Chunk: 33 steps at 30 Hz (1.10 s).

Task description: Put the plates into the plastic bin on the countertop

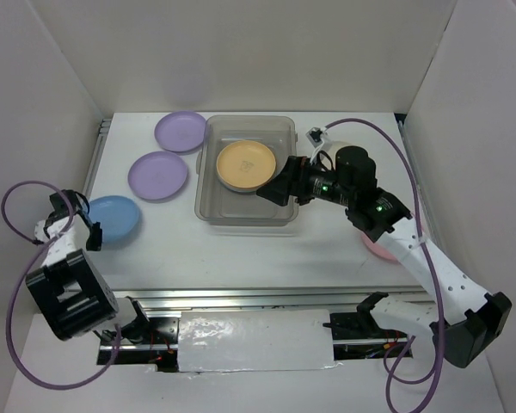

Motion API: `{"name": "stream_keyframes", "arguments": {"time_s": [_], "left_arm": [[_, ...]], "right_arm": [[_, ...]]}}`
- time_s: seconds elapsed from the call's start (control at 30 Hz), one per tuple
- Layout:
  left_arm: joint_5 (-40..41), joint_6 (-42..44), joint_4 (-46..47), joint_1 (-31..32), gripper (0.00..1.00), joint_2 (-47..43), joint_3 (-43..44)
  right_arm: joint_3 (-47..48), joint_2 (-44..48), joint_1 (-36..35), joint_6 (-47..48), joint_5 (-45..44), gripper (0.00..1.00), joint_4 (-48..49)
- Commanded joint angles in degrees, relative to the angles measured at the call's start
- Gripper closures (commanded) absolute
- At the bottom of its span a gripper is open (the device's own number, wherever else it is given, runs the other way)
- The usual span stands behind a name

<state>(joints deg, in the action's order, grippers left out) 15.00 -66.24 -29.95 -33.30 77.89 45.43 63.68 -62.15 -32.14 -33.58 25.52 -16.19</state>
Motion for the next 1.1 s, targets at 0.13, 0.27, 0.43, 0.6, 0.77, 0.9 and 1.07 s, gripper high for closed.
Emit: {"name": "stream_keyframes", "arguments": {"time_s": [0.13,0.27,0.43,0.6,0.77,0.9,1.07], "left_arm": [[7.14,5.32,-13.28,-0.10,1.00,-20.30,5.97],[5.32,9.27,-13.82,0.52,1.00,-28.30,12.04],[-20.24,15.88,9.60,3.48,1.00,-31.67,9.60],[-24.86,20.00,14.40,26.81,1.00,-7.26,23.97],[-18.08,27.03,5.72,42.51,1.00,18.73,50.30],[-15.71,28.97,-2.01,48.58,1.00,35.28,67.73],[-15.27,29.15,-8.89,49.82,1.00,49.28,81.66]], "right_arm": [[3.82,3.00,-0.64,-1.05,-3.54,0.00,-1.65],[3.64,5.36,1.37,-1.13,-6.70,0.00,-2.97],[4.09,6.95,6.82,-5.33,-12.94,0.00,-8.07],[0.05,13.80,14.80,-8.60,-15.06,0.00,-8.25],[0.74,17.85,20.36,-8.17,-13.39,0.00,-12.37],[1.36,18.73,23.96,-5.80,-11.11,0.00,-15.10],[-0.66,19.52,28.00,-5.09,-6.45,0.00,-15.28]]}}
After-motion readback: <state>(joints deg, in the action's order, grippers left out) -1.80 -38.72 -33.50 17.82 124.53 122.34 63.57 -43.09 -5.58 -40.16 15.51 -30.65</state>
